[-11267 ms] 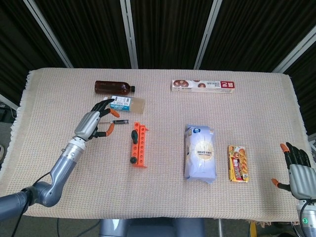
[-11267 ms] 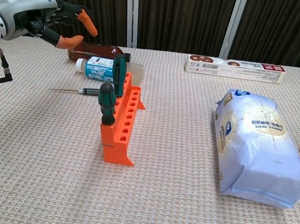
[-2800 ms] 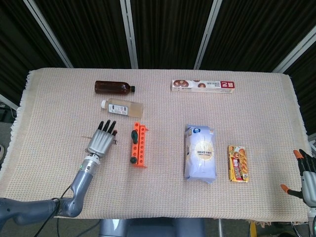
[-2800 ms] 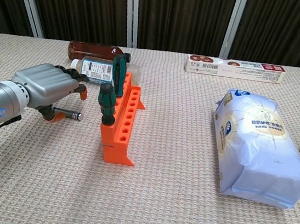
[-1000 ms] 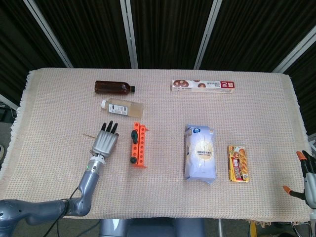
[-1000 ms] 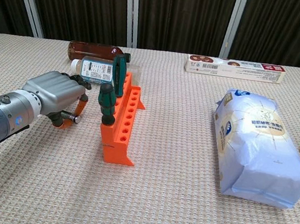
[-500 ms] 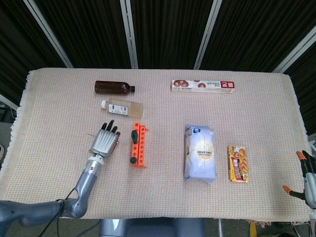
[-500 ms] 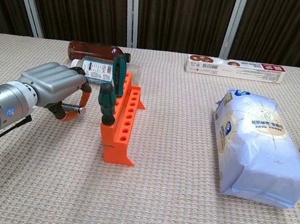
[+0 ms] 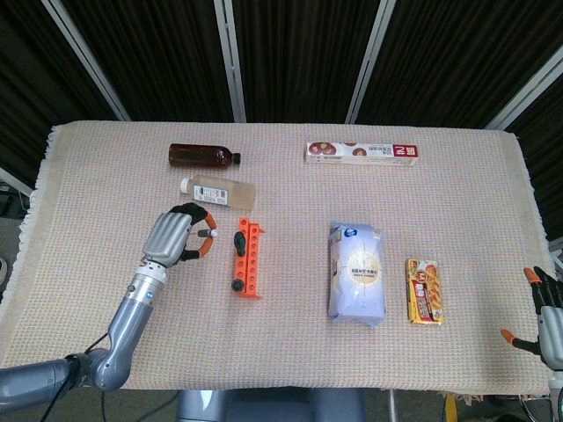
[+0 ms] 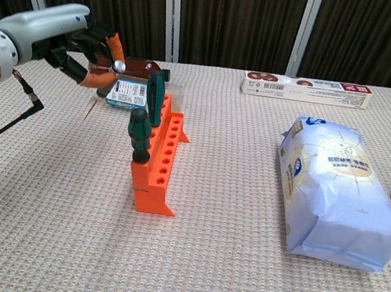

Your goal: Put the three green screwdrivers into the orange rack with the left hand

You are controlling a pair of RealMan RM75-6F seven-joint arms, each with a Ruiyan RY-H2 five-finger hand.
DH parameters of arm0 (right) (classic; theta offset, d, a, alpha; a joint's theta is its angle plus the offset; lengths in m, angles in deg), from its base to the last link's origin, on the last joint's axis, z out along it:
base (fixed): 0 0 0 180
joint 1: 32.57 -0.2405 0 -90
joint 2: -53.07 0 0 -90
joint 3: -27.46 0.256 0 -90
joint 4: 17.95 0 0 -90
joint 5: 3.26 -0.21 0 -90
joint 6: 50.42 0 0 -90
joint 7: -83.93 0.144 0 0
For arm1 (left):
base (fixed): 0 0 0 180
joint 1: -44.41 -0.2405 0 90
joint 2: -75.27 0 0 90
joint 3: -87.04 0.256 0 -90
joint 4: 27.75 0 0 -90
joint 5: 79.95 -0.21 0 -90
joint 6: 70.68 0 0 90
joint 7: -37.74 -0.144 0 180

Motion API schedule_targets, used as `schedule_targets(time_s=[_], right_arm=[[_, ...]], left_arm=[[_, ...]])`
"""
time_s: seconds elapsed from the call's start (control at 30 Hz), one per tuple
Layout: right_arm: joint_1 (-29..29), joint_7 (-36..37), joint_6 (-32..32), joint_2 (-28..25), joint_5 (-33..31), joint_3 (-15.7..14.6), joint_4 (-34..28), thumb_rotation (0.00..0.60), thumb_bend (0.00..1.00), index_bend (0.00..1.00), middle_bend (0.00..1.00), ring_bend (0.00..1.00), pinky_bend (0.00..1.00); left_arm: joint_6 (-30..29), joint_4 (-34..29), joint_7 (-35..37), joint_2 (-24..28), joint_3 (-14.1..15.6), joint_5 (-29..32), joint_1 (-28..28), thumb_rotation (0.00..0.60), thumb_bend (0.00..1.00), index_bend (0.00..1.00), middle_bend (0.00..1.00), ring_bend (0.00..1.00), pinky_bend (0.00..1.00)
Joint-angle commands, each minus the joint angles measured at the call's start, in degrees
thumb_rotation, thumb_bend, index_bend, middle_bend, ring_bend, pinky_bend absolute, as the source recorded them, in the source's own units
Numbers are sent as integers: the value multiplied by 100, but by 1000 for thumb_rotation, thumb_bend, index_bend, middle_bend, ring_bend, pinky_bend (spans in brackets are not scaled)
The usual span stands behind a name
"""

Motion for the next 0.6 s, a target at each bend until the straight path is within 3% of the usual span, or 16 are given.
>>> schedule_targets(time_s=[0.03,0.33,0.47,0.6], right_arm=[[-4,-13,-6,-5,6,2,-15,600,0,0,0,0,0],[-9,-79,-12,-23,-9,8,-88,600,0,0,0,0,0],[-1,-121,-34,-40,-19,13,-138,600,0,0,0,0,0],[4,-144,-36,-43,-32,12,-160,600,0,0,0,0,0]], left_arm=[[110,-226,1175,339,-418,-179,-185,600,555,709,379,223,272],[472,41,3545,311,-943,-252,-222,600,553,703,380,222,270],[888,161,4371,283,-1120,-117,-116,600,554,696,380,219,270],[1097,245,4687,266,-1176,-100,-31,600,554,697,379,215,269]])
